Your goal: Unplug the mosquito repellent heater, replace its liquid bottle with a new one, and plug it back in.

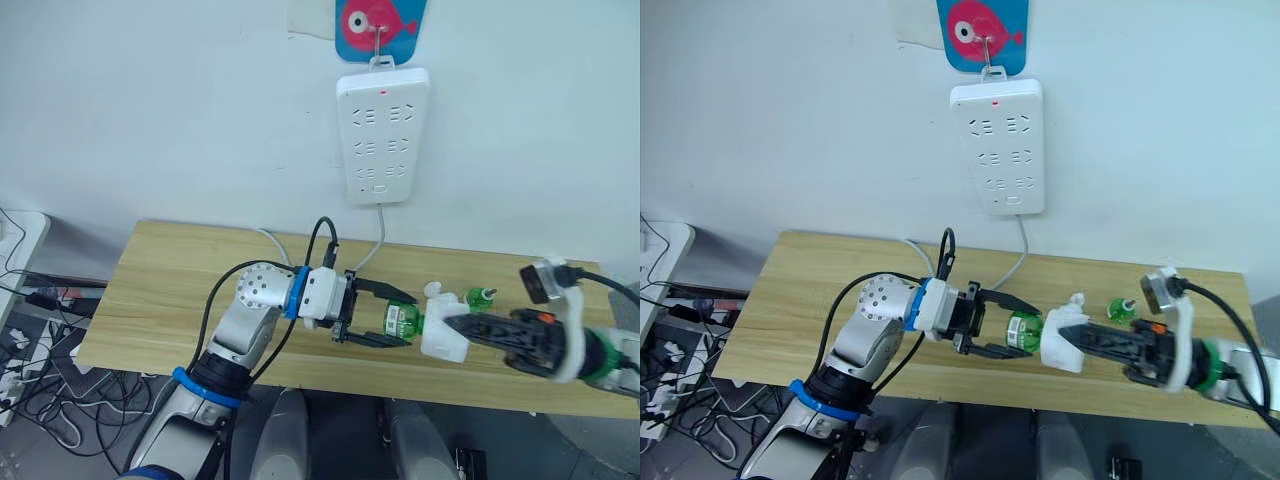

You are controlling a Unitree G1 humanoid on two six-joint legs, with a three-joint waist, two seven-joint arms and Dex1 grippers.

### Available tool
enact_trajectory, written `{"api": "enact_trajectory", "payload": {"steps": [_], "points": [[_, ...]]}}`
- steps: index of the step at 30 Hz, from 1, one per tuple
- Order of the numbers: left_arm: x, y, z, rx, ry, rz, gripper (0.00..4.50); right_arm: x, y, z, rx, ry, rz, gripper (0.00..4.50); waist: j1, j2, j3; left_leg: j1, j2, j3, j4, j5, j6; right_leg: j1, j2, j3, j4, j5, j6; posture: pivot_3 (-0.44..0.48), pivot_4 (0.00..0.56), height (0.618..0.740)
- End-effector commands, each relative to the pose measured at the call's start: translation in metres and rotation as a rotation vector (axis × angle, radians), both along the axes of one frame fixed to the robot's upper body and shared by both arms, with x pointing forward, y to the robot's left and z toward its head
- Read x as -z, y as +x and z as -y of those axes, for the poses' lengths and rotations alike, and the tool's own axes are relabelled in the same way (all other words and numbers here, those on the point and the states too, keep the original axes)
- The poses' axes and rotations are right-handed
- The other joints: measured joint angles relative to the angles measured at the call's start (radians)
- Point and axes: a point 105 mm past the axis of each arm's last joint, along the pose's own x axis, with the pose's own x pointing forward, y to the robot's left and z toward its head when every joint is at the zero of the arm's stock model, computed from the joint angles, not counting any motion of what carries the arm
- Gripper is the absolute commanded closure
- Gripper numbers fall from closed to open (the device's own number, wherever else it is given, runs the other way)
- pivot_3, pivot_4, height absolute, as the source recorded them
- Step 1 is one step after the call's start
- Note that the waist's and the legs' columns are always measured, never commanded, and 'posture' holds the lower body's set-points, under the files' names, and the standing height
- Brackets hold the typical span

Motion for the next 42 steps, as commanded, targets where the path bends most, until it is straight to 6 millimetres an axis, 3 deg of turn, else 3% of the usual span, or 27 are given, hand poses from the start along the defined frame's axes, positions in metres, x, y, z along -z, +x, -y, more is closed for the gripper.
{"api": "enact_trajectory", "payload": {"steps": [1,8,14,15,17,22,28,34,42], "points": [[-0.007,-0.004,0.0,0.012,-0.033,0.025,2.27,-0.01,-0.023,0.009,-0.089,0.037,-0.061,0.07,0.0,0.0,0.0,0.0,0.0,0.0,0.0,0.0,0.0,0.0,0.0,0.0,0.0,0.0,0.0,0.141,0.329,0.74],[-0.008,-0.002,-0.001,0.0,-0.037,0.025,2.27,-0.005,-0.032,0.033,0.005,-0.064,-0.145,0.07,-0.001,-0.001,0.0,0.0,0.0,0.0,0.0,0.0,0.0,0.0,0.0,0.001,0.0,0.0,0.0,0.144,0.333,0.74],[-0.008,-0.001,-0.002,-0.006,-0.036,0.025,2.27,-0.004,0.002,0.052,0.235,-0.207,-0.041,0.07,-0.001,-0.001,0.0,0.0,0.0,0.001,0.0,0.0,0.0,0.0,0.0,0.001,0.0,0.0,0.0,0.142,0.336,0.74],[-0.008,-0.001,-0.002,-0.005,-0.036,0.024,2.27,-0.002,0.007,0.053,0.261,-0.213,-0.034,0.22,-0.002,-0.001,0.0,0.0,0.0,0.001,0.0,0.0,0.0,0.0,0.0,0.001,0.0,0.0,0.0,0.139,0.335,0.74],[-0.008,-0.001,-0.001,-0.002,-0.038,0.019,2.27,0.008,0.02,0.051,0.315,-0.246,-0.01,0.63,-0.002,-0.001,0.0,0.0,0.0,0.001,0.0,0.0,0.0,0.0,0.0,0.001,-0.001,0.0,0.0,0.14,0.336,0.74],[-0.01,-0.001,0.001,0.002,-0.04,0.022,2.27,0.024,0.041,0.034,0.355,-0.231,0.023,2.43,-0.002,-0.001,0.0,0.0,0.0,0.0,0.0,0.0,0.0,-0.001,0.0,0.0,0.0,0.0,0.0,0.139,0.336,0.74],[-0.012,0.002,0.003,-0.008,-0.044,0.013,2.27,0.035,0.029,0.012,0.301,-0.17,-0.021,4.48,0.0,-0.001,0.0,-0.001,0.0,0.0,0.0,0.0,0.0,-0.001,0.0,0.0,0.0,0.0,0.0,0.151,0.339,0.74],[-0.011,0.003,0.003,-0.015,-0.042,-0.005,2.27,0.021,0.012,-0.011,0.261,-0.068,0.004,4.48,-0.001,-0.001,0.0,-0.001,0.0,0.0,0.0,0.0,0.0,-0.001,0.0,0.0,0.001,0.0,0.0,0.142,0.347,0.74],[-0.009,0.006,0.003,-0.024,-0.035,-0.013,2.27,0.01,-0.008,-0.027,0.207,-0.025,0.064,4.48,-0.002,-0.001,0.0,0.0,0.0,0.0,0.0,0.0,0.0,-0.001,0.0,0.0,0.001,0.0,0.0,0.136,0.345,0.74]]}}
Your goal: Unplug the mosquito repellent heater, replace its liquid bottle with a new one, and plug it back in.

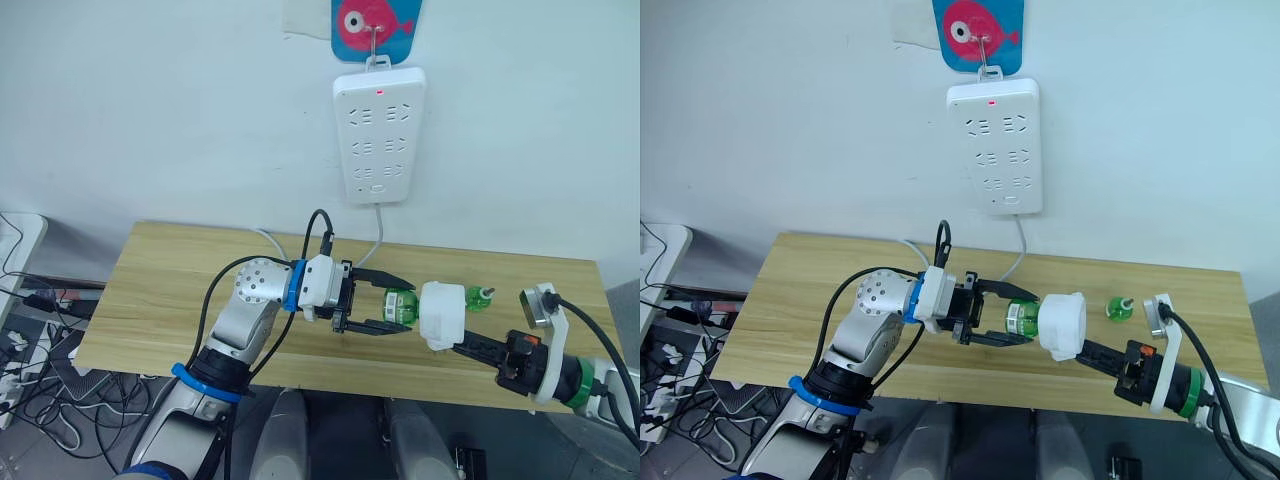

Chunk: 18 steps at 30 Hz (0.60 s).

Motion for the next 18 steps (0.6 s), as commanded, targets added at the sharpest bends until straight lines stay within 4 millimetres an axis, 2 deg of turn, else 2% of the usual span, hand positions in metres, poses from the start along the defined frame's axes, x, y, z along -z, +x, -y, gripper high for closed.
{"api": "enact_trajectory", "payload": {"steps": [1,11,18], "points": [[-0.002,-0.005,0.004,0.03,-0.005,0.015,2.27,-0.021,-0.01,-0.01,-0.051,0.064,0.081,4.48,0.0,0.0,0.0,0.0,0.0,0.0,0.0,0.0,0.0,0.0,0.0,0.0,0.0,0.0,0.0,0.132,0.344,0.74],[0.006,-0.009,0.0,0.047,0.018,0.033,2.27,-0.045,-0.014,-0.013,-0.097,0.06,0.207,4.48,-0.001,0.0,0.0,0.0,0.0,0.0,0.0,0.0,0.0,0.0,0.0,0.0,0.0,0.0,0.0,0.121,0.335,0.74],[0.009,-0.011,-0.002,0.052,0.031,0.038,2.27,-0.064,0.004,-0.01,-0.097,0.065,0.302,4.48,-0.002,0.0,0.0,0.0,0.0,0.0,0.0,0.0,0.0,0.0,0.0,0.0,0.0,0.0,0.0,0.121,0.33,0.74]]}}
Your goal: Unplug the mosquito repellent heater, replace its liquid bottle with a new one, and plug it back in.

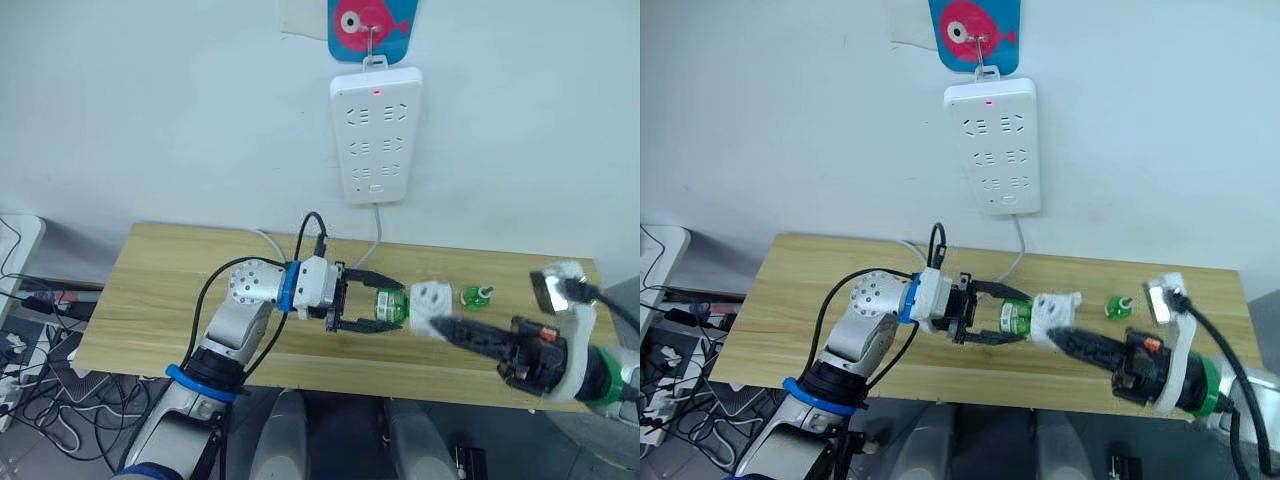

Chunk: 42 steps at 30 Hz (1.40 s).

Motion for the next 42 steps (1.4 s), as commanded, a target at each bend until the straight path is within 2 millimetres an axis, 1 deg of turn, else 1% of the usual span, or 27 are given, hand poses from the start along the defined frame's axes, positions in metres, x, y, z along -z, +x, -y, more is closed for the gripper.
{"api": "enact_trajectory", "payload": {"steps": [1,4,8,12,16,21,25,30,35,37,39,42], "points": [[-0.004,-0.009,0.003,0.042,-0.018,0.036,2.27,-0.012,0.005,0.002,0.002,0.027,0.041,4.48,0.0,0.0,0.0,0.0,0.0,0.0,0.0,0.0,0.0,0.0,0.0,0.0,0.0,0.0,0.0,0.121,0.33,0.74],[-0.004,-0.009,0.002,0.044,-0.017,0.035,2.27,-0.015,0.012,0.002,0.021,0.029,0.055,4.48,0.001,0.0,0.0,0.0,0.0,-0.001,0.0,0.0,0.0,0.0,0.0,-0.001,0.0,0.0,0.0,0.122,0.329,0.74],[-0.004,-0.009,0.002,0.042,-0.016,0.032,2.27,-0.016,0.015,0.006,0.024,0.018,0.053,4.48,0.001,0.0,0.0,0.0,0.0,0.0,0.0,0.0,0.0,0.0,0.0,0.0,0.0,0.0,0.0,0.122,0.329,0.74],[-0.004,-0.008,0.001,0.037,-0.014,0.027,2.27,-0.021,0.016,0.015,0.003,-0.026,0.061,4.48,0.001,0.0,0.0,0.0,0.0,0.0,0.0,0.0,0.0,0.0,0.0,0.0,0.0,0.0,0.0,0.121,0.336,0.74],[-0.004,-0.006,0.0,0.025,-0.012,0.021,2.27,-0.033,0.014,0.025,-0.046,-0.112,0.082,4.48,0.001,0.0,0.0,0.0,0.0,0.0,0.0,0.0,0.0,0.0,0.0,0.0,0.0,0.0,0.0,0.122,0.342,0.74],[-0.004,-0.006,-0.001,0.024,-0.007,0.02,2.27,-0.04,0.012,0.026,-0.099,-0.161,0.084,4.48,0.001,0.0,0.0,0.0,0.0,0.0,0.0,0.0,0.0,0.0,0.0,-0.001,0.0,0.0,0.0,0.121,0.344,0.74],[-0.004,-0.005,-0.001,0.026,-0.006,0.02,2.27,-0.037,0.016,0.021,-0.087,-0.183,0.084,4.48,0.001,0.0,0.0,0.0,0.0,0.0,0.0,0.0,0.0,0.0,0.0,0.0,0.0,0.0,0.0,0.121,0.344,0.74],[-0.005,-0.006,0.001,0.036,-0.008,0.018,2.27,-0.034,0.032,0.009,-0.038,-0.185,0.098,4.48,-0.001,0.0,0.0,0.0,0.0,0.0,0.0,0.0,0.0,0.0,0.0,0.0,0.0,0.0,0.0,0.118,0.346,0.74],[-0.006,-0.007,0.002,0.042,-0.009,0.017,2.27,-0.029,0.034,-0.004,-0.073,-0.173,0.083,4.48,0.0,0.0,0.0,0.0,0.0,0.0,0.0,0.0,0.0,0.0,0.0,-0.001,0.0,0.0,0.0,0.121,0.348,0.74],[-0.007,-0.007,0.002,0.042,-0.01,0.015,2.27,-0.024,0.035,-0.006,-0.075,-0.189,0.069,4.48,0.0,0.0,0.0,-0.001,0.0,0.0,0.0,0.0,0.0,0.0,0.0,-0.001,0.0,0.0,0.0,0.124,0.348,0.74],[-0.007,-0.007,0.002,0.041,-0.01,0.015,2.27,-0.012,0.035,-0.007,-0.071,-0.22,0.048,4.48,0.001,0.0,0.0,-0.001,0.0,0.0,0.0,0.0,0.0,0.0,0.0,-0.001,0.0,0.0,0.0,0.124,0.348,0.74],[-0.008,-0.007,0.002,0.041,-0.01,0.014,2.27,-0.002,0.034,-0.006,-0.07,-0.246,0.03,4.48,0.001,0.0,0.0,-0.001,0.0,-0.001,0.0,0.0,0.0,0.0,0.0,-0.001,0.0,0.0,0.0,0.127,0.349,0.74]]}}
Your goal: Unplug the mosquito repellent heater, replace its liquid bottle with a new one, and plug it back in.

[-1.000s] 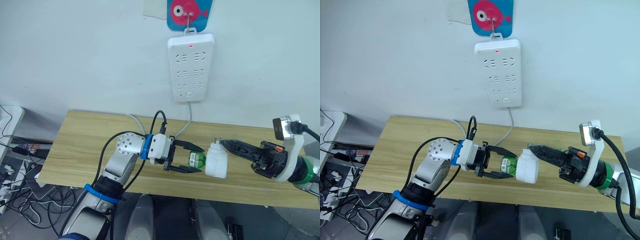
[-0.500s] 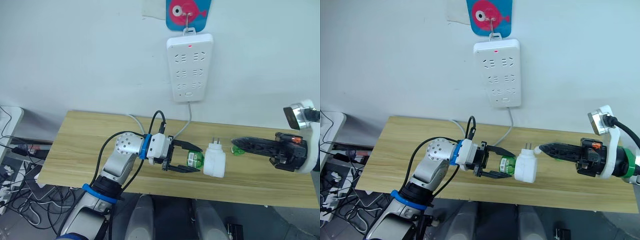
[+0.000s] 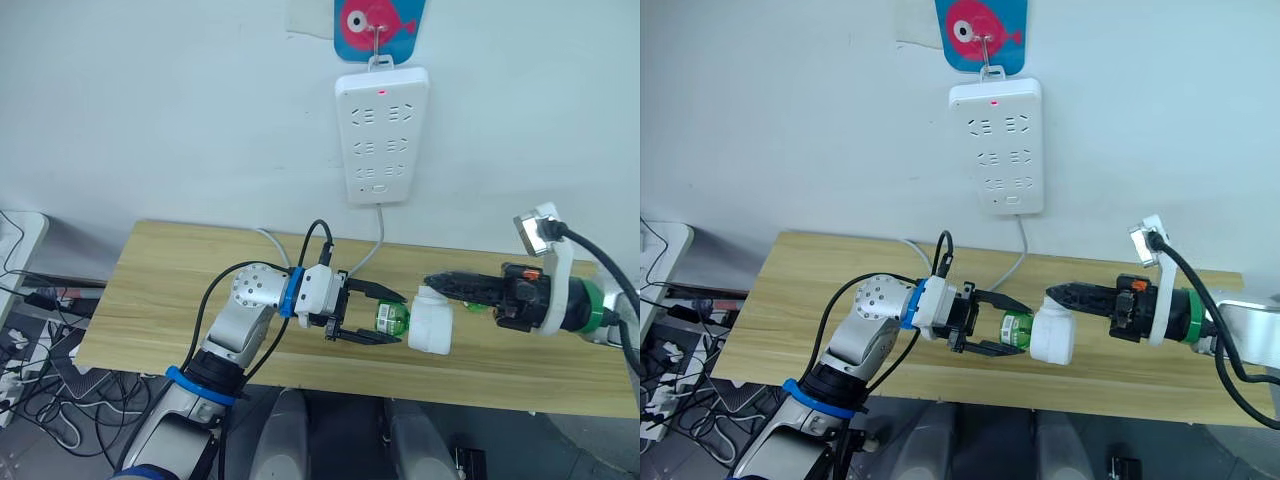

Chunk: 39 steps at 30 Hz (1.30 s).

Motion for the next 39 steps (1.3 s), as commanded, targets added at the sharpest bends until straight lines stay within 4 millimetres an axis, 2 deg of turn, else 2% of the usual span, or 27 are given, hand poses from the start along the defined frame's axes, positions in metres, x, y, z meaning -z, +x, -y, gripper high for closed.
{"api": "enact_trajectory", "payload": {"steps": [1,7,17,22,27,32,35,39], "points": [[-0.012,-0.006,0.003,0.031,-0.038,0.039,2.27,0.01,-0.007,-0.003,-0.022,-0.041,-0.005,4.48,0.0,0.0,0.0,0.0,0.0,0.0,0.0,0.0,0.0,0.0,0.0,0.0,0.0,0.0,0.0,0.127,0.349,0.74],[-0.014,-0.005,0.003,0.024,-0.047,0.027,2.27,0.028,-0.008,0.001,-0.003,-0.096,-0.025,4.48,0.0,0.0,0.0,0.0,0.0,0.0,0.0,0.0,0.0,0.0,0.0,0.0,0.0,0.0,0.0,0.127,0.349,0.74],[-0.02,-0.005,0.004,0.019,-0.07,0.0,2.27,0.039,-0.016,-0.005,0.007,-0.084,-0.029,4.48,0.0,0.0,0.0,0.0,0.0,0.0,0.0,0.0,0.0,0.0,0.0,0.0,0.0,0.0,0.0,0.133,0.349,0.74],[-0.015,-0.006,0.002,0.022,-0.055,0.019,2.27,0.013,-0.01,0.01,0.053,0.007,-0.042,4.48,0.0,0.0,0.0,0.0,0.0,0.0,0.0,0.0,0.0,0.0,0.0,0.0,0.0,0.0,0.0,0.132,0.343,0.74],[-0.012,-0.004,0.002,0.009,-0.055,0.022,2.27,-0.012,-0.022,0.016,-0.042,0.084,-0.009,4.48,0.0,0.0,0.0,0.0,0.0,0.0,0.0,0.0,0.0,0.0,0.0,0.0,0.0,0.0,0.0,0.121,0.332,0.74],[-0.016,0.002,0.001,-0.029,-0.094,0.08,2.27,-0.007,-0.024,0.041,0.024,0.058,-0.076,4.48,0.003,0.0,0.0,0.0,0.0,0.0,0.0,0.0,0.0,0.0,0.0,0.0,0.0,0.0,0.0,0.121,0.332,0.74],[-0.018,0.003,0.0,-0.035,-0.119,0.142,2.27,0.0,-0.024,0.058,0.093,0.084,-0.128,3.88,0.003,0.0,0.0,0.0,0.0,0.001,0.0,0.0,0.0,0.0,0.0,0.0,0.0,0.0,0.0,0.121,0.332,0.74],[-0.02,0.003,0.0,-0.025,-0.151,0.222,2.27,0.006,-0.026,0.069,0.135,0.099,-0.172,2.4,0.002,0.0,0.0,0.0,0.0,0.001,0.0,0.0,0.0,0.0,0.0,0.001,0.0,0.0,0.0,0.115,0.325,0.74]]}}
